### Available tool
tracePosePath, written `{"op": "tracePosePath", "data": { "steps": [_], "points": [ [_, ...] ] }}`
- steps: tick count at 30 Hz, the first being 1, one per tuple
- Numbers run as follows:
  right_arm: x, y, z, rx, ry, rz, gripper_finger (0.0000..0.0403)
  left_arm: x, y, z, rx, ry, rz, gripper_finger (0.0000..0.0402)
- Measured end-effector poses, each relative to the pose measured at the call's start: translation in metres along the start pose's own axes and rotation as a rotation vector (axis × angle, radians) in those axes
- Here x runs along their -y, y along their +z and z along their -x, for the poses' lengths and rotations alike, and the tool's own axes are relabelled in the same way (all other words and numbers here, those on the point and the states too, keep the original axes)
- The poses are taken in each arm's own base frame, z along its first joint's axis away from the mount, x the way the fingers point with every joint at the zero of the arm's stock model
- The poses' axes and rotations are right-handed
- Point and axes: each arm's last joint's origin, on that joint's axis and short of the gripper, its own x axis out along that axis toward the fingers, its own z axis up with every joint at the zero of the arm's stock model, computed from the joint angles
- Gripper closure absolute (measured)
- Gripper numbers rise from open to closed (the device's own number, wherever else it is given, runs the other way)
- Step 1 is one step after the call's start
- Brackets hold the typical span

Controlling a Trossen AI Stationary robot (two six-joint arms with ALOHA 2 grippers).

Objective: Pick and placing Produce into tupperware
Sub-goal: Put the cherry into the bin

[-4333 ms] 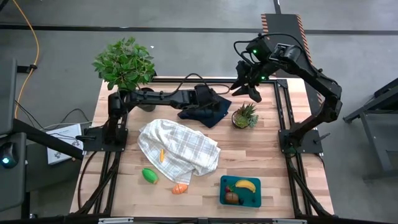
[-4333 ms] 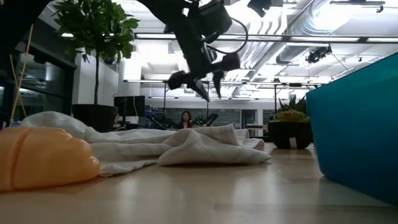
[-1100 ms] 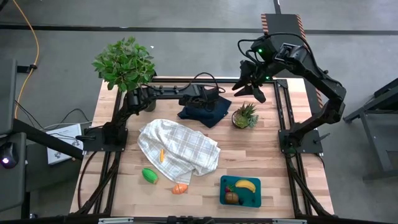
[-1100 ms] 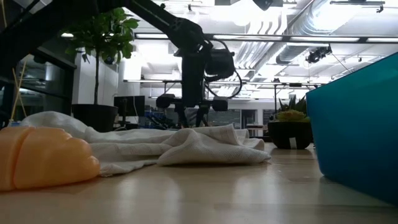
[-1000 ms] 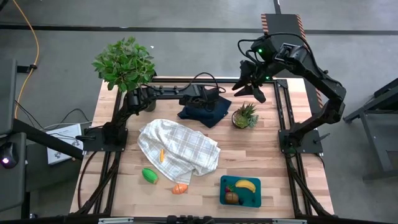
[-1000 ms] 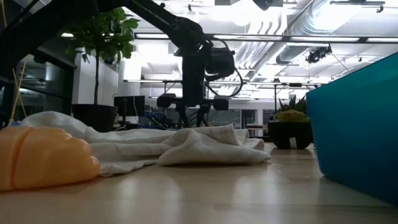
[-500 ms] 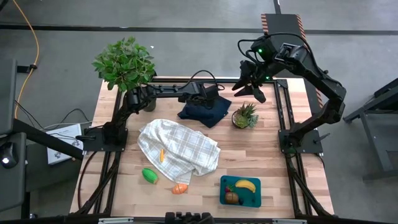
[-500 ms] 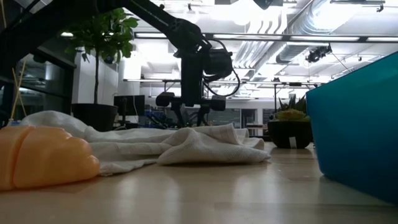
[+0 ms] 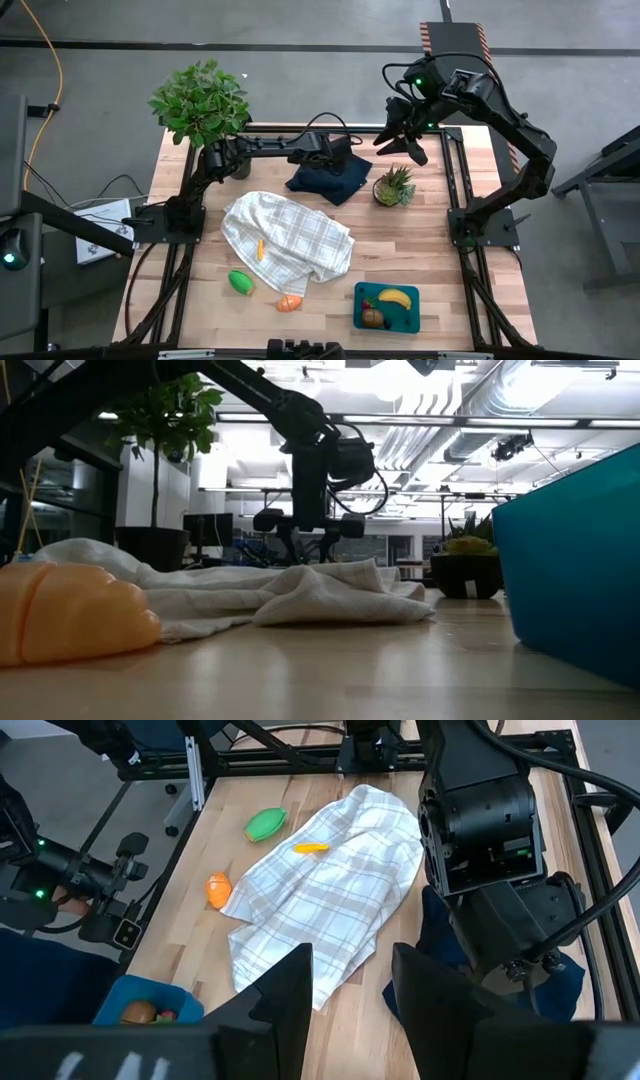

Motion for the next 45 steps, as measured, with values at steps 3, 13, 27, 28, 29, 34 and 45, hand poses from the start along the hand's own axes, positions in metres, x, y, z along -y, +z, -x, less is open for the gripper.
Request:
{"op": "tracePosePath", "data": {
  "steps": [3,13,27,28,29,34,45],
  "points": [
    [-0.002,0.000,0.002,0.005,-0.002,0.004,0.0274,-0.001,0.002,-0.001,-0.021,-0.018,0.007,0.0226],
    [-0.006,0.000,0.007,0.017,-0.007,0.015,0.0274,-0.005,0.008,-0.006,-0.084,-0.053,0.023,0.0227],
    [-0.006,0.000,0.007,0.017,-0.008,0.021,0.0274,-0.010,0.015,-0.010,-0.157,-0.090,0.049,0.0228],
    [-0.006,0.000,0.007,0.017,-0.007,0.022,0.0274,-0.011,0.017,-0.012,-0.166,-0.093,0.057,0.0229],
    [-0.006,0.000,0.007,0.017,-0.007,0.023,0.0274,-0.012,0.018,-0.012,-0.169,-0.093,0.061,0.0230],
    [-0.006,0.000,0.007,0.017,-0.007,0.023,0.0274,-0.016,0.022,-0.015,-0.185,-0.095,0.075,0.0231],
    [-0.006,0.000,0.007,0.018,-0.008,0.024,0.0274,-0.021,0.028,-0.019,-0.234,-0.119,0.097,0.0232]
  ]
}}
